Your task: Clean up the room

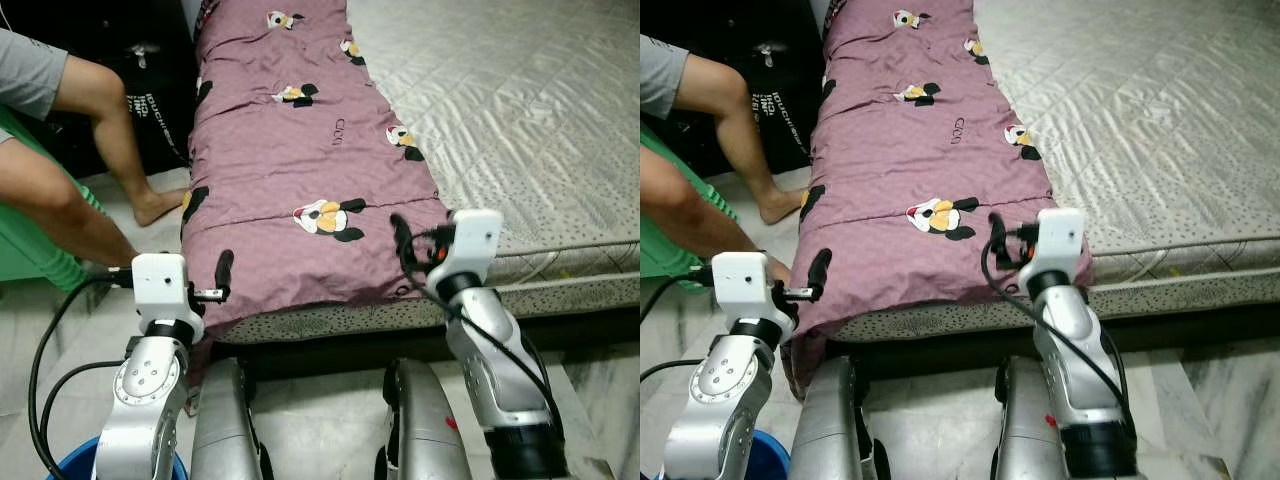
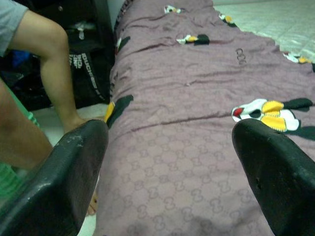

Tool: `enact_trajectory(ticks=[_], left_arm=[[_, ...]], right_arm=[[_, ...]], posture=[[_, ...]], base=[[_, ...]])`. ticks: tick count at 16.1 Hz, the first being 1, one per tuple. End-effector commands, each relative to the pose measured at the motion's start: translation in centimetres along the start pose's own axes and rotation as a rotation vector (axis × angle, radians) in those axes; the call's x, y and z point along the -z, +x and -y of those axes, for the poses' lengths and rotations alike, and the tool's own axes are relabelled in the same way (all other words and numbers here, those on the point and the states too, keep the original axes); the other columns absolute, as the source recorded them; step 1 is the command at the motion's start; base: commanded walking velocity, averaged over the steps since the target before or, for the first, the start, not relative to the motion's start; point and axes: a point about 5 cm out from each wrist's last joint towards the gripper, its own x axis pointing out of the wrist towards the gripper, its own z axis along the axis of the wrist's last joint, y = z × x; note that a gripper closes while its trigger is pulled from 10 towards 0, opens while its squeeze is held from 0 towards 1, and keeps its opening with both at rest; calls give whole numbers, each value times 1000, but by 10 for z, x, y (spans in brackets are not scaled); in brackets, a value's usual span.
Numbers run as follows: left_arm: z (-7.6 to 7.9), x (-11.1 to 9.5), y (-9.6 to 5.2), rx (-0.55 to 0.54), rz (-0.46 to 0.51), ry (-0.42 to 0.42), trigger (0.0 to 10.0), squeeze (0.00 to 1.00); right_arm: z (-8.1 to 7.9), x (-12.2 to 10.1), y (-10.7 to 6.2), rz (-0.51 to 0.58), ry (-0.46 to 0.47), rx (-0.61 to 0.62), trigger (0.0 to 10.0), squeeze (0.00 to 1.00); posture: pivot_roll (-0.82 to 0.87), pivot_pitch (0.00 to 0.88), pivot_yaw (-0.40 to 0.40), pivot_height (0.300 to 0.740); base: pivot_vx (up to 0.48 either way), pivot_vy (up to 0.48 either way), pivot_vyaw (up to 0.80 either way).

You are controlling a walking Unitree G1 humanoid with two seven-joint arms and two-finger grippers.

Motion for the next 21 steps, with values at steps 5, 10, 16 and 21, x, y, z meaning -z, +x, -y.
enact_trajectory(ticks=[5, 10, 16, 21], left_arm=[[1, 11, -4, -21, -30, -14, 10000, 0], [1, 9, 4, -31, -25, -14, 10000, 0], [-3, 1, 11, -51, 10, -17, 10000, 0], [-3, 2, 8, -60, 6, -11, 10000, 0]], right_arm=[[5, -7, 13, -3, 36, 38, 10000, 0], [8, -14, 21, 12, 42, 70, 10000, 0], [12, -16, 21, 12, 34, 89, 10000, 0], [15, -15, 21, 7, 30, 94, 10000, 0]], posture=[[-56, 0, 47, 652], [-78, 0, 54, 708], [-81, 0, 44, 740], [-75, 0, 33, 740]], base=[[0, 0, 0], [0, 0, 0], [0, 0, 0], [0, 0, 0]])
